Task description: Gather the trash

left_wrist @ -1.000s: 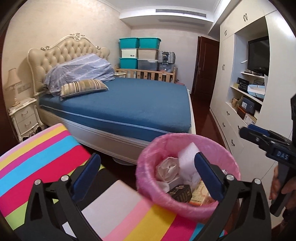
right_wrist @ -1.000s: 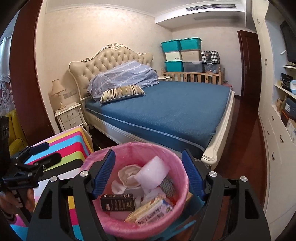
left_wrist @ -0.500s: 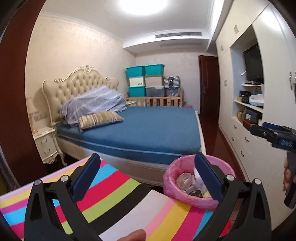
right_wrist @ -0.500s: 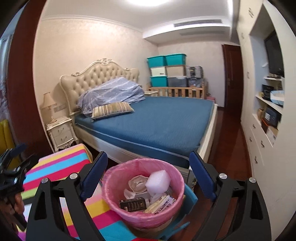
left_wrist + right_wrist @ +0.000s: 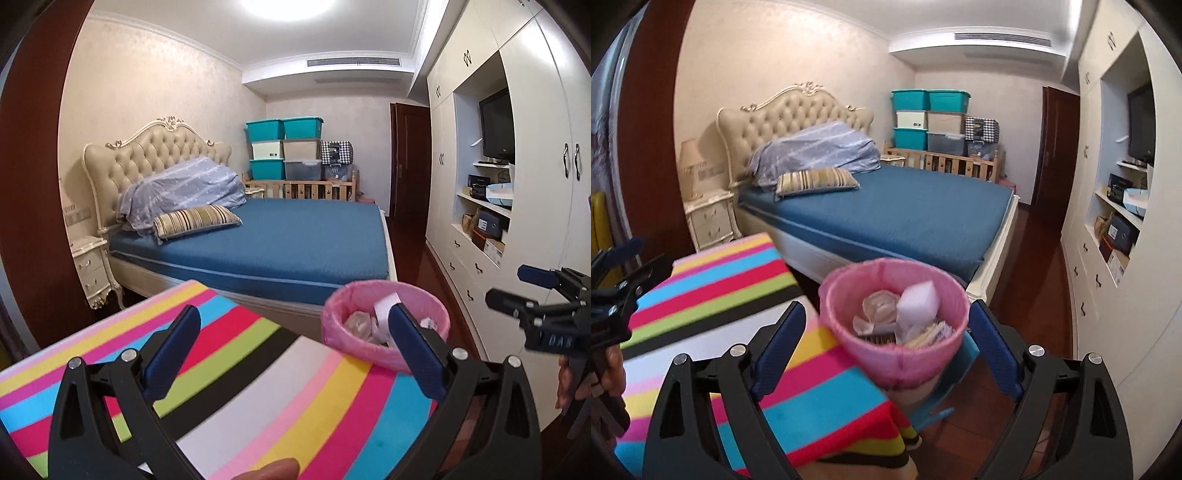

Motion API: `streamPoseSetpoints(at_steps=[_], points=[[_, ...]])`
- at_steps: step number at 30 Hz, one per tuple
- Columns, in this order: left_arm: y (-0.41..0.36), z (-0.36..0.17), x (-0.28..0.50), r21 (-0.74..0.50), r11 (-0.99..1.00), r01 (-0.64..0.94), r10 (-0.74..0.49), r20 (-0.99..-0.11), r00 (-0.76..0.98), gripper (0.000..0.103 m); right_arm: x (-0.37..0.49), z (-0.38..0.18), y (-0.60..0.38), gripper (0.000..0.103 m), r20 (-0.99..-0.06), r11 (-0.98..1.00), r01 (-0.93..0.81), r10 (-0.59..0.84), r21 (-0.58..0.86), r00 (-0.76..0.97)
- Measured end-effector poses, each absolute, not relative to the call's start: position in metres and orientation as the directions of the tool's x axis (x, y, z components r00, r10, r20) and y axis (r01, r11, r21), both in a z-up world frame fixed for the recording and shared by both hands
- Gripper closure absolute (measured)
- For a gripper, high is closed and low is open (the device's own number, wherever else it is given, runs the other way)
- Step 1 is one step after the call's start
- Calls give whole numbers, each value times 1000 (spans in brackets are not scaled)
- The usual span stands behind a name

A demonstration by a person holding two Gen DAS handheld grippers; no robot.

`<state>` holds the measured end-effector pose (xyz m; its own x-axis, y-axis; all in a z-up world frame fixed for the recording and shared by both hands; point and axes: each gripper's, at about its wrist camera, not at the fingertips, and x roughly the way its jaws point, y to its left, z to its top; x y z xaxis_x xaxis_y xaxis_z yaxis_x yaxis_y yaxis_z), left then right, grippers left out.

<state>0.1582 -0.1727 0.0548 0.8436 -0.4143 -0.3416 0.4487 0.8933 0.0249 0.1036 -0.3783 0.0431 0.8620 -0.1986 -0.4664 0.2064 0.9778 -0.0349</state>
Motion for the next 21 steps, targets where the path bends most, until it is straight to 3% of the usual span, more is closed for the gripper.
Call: streamPoseSetpoints(at_steps=[21], points=[[-211, 25, 140, 76, 856, 512, -441, -410, 798, 4, 68, 19, -389, 18, -466, 964, 266, -231, 10, 854]])
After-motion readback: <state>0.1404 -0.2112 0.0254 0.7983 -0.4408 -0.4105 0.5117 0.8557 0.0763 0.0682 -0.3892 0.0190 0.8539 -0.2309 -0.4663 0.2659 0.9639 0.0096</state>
